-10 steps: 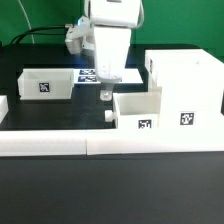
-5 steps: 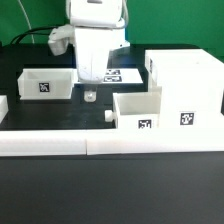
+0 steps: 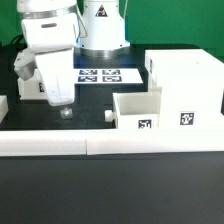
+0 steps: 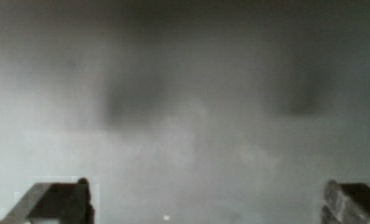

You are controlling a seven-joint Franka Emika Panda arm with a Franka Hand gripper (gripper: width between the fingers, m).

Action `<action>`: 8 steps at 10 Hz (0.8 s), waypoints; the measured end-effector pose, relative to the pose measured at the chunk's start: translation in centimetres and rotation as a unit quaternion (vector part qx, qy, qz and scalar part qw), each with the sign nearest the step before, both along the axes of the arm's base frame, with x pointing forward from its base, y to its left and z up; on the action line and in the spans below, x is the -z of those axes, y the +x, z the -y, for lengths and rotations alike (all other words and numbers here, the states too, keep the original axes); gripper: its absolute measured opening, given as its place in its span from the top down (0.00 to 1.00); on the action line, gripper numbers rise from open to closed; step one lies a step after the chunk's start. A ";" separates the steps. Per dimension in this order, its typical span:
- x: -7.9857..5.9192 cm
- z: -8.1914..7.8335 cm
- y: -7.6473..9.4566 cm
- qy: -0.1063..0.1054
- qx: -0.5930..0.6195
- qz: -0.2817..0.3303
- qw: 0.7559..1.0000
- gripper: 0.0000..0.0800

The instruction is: Assemble drawer

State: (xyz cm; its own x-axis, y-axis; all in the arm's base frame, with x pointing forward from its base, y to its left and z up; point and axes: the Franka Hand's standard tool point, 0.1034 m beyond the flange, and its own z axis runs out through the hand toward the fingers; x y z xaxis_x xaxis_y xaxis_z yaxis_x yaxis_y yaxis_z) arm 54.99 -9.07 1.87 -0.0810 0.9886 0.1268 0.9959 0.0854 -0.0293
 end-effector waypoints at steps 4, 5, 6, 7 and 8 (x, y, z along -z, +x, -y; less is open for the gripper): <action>0.8 -3.7 -0.1 0.012 0.006 -0.010 1.000 0.19; 0.8 -4.6 -0.1 0.013 0.013 -0.012 1.000 0.19; 0.9 -5.7 -0.1 0.015 0.019 -0.014 1.000 0.19; 0.9 -6.5 0.0 0.016 0.025 -0.016 0.999 0.19; 0.9 -7.2 0.0 0.017 0.028 -0.018 0.999 0.19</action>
Offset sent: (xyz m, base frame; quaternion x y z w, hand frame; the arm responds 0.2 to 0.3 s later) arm -0.0012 0.0375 -0.0041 0.0058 -0.0037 -0.0009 1.0000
